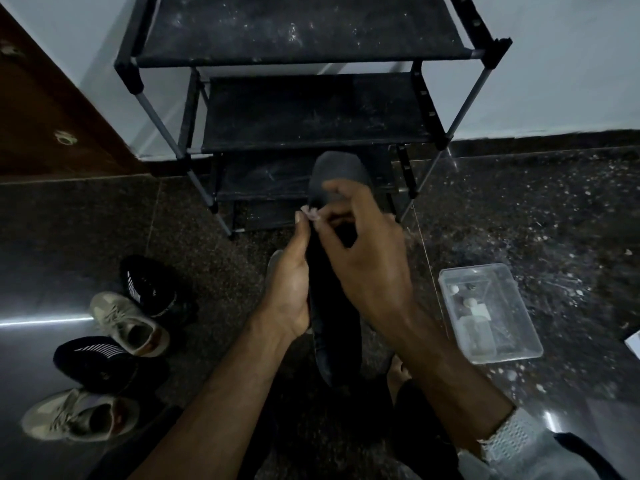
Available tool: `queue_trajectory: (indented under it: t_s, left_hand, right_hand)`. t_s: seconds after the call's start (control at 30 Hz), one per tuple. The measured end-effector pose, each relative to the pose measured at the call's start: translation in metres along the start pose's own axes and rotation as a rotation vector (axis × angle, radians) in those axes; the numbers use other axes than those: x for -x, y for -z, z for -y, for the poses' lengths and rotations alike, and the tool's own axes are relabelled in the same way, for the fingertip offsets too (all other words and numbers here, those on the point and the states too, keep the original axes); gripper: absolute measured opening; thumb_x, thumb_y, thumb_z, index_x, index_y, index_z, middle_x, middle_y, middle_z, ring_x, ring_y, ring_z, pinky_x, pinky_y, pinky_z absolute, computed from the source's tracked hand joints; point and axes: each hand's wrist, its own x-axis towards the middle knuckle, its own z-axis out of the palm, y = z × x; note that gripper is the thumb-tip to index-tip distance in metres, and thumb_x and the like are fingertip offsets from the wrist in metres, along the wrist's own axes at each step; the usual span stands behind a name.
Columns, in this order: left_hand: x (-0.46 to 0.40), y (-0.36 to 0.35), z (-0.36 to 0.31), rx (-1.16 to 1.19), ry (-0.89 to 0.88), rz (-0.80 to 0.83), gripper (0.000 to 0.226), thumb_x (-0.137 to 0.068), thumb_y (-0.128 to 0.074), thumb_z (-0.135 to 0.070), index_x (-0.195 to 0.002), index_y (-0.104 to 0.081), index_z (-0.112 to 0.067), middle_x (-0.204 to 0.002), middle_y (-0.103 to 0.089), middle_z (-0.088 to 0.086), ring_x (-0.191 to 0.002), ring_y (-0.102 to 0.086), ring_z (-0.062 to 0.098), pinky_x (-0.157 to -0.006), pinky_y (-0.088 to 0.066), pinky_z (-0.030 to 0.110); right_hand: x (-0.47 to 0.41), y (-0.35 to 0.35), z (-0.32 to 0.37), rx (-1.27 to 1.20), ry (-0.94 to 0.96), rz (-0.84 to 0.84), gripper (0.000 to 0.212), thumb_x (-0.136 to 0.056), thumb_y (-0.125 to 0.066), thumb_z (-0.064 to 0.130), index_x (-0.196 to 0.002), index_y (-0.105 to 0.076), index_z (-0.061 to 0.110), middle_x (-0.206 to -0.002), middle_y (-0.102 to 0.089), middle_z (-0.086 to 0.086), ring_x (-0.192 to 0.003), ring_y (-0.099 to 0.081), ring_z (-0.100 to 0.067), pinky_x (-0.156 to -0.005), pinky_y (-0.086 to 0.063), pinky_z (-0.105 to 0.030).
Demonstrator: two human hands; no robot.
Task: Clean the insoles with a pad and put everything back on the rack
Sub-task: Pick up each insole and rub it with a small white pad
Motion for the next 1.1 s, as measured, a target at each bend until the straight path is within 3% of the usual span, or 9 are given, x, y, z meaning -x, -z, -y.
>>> queue_trajectory:
  t_s: [0.1,0.23,0.4,0.6,0.67,0.83,0.93,1.1]
  left_hand:
    - [-0.001,0.001,-0.003,0.043,0.000,0.022,0.060,-0.096,-0.034,-0.060,-0.129,-0.060,-0.016,-0.125,-0.064,0.010,-0.120,-0.059,0.026,-0.097,-0.046,0.041]
    - [0.000,0.001,-0.009,0.076,-0.009,0.070,0.060,-0.099,-0.022,-0.055,-0.116,-0.064,-0.017,-0.104,-0.073,0.005,-0.093,-0.070,0.019,-0.075,-0.058,0.031]
    - [0.000,0.001,-0.012,0.097,-0.021,0.047,0.059,-0.099,-0.024,-0.055,-0.118,-0.064,-0.015,-0.106,-0.072,0.005,-0.095,-0.069,0.018,-0.083,-0.057,0.031]
    - [0.003,0.001,-0.012,0.139,-0.006,0.057,0.062,-0.098,-0.026,-0.057,-0.121,-0.062,-0.013,-0.111,-0.071,0.010,-0.102,-0.068,0.024,-0.084,-0.057,0.036]
    - [0.004,0.001,-0.014,0.139,-0.022,0.044,0.061,-0.099,-0.025,-0.056,-0.117,-0.064,-0.012,-0.106,-0.072,0.009,-0.099,-0.070,0.022,-0.079,-0.059,0.033]
    - [0.003,-0.003,-0.012,0.164,-0.010,0.051,0.061,-0.098,-0.026,-0.056,-0.117,-0.065,-0.013,-0.109,-0.071,0.010,-0.099,-0.068,0.024,-0.086,-0.056,0.037]
    - [0.002,-0.002,-0.010,0.146,-0.011,0.040,0.062,-0.098,-0.026,-0.057,-0.119,-0.064,-0.013,-0.114,-0.069,0.010,-0.106,-0.066,0.026,-0.091,-0.054,0.038]
    - [0.002,0.003,-0.014,0.143,-0.066,0.001,0.062,-0.099,-0.029,-0.052,-0.095,-0.071,-0.007,-0.088,-0.074,0.010,-0.084,-0.073,0.020,-0.068,-0.058,0.027]
  right_hand:
    - [-0.004,0.007,-0.004,-0.087,-0.078,-0.030,0.041,-0.088,-0.071,0.020,-0.125,-0.052,0.023,-0.092,-0.070,0.011,-0.088,-0.064,0.003,-0.075,-0.049,-0.008]
    - [-0.012,0.025,-0.017,-0.162,-0.157,-0.188,0.043,-0.087,-0.073,0.018,-0.125,-0.053,0.017,-0.090,-0.069,0.009,-0.088,-0.065,-0.002,-0.075,-0.050,-0.012]
    - [-0.008,0.019,-0.016,-0.012,-0.118,-0.113,0.042,-0.088,-0.069,0.011,-0.126,-0.052,0.018,-0.087,-0.064,0.016,-0.085,-0.062,0.002,-0.073,-0.049,-0.008]
    - [0.007,-0.005,-0.005,0.090,-0.036,-0.025,0.040,-0.088,-0.067,0.010,-0.124,-0.051,0.021,-0.093,-0.069,0.010,-0.085,-0.065,-0.004,-0.079,-0.056,-0.037]
    - [0.009,-0.009,-0.003,0.107,0.007,-0.006,0.040,-0.088,-0.067,0.010,-0.123,-0.051,0.021,-0.093,-0.070,0.008,-0.085,-0.066,-0.006,-0.078,-0.056,-0.039]
    - [-0.004,0.007,-0.018,0.161,-0.055,-0.084,0.042,-0.087,-0.068,0.009,-0.125,-0.051,0.021,-0.092,-0.069,0.009,-0.083,-0.066,-0.006,-0.079,-0.056,-0.040]
    - [0.001,0.004,-0.011,0.144,-0.081,-0.070,0.043,-0.088,-0.067,0.011,-0.121,-0.048,0.030,-0.090,-0.067,0.014,-0.085,-0.065,-0.006,-0.081,-0.054,-0.044]
    - [0.018,-0.021,0.012,0.056,-0.012,0.035,0.038,-0.091,-0.064,0.014,-0.118,-0.045,0.033,-0.093,-0.071,0.008,-0.087,-0.067,-0.007,-0.078,-0.055,-0.042]
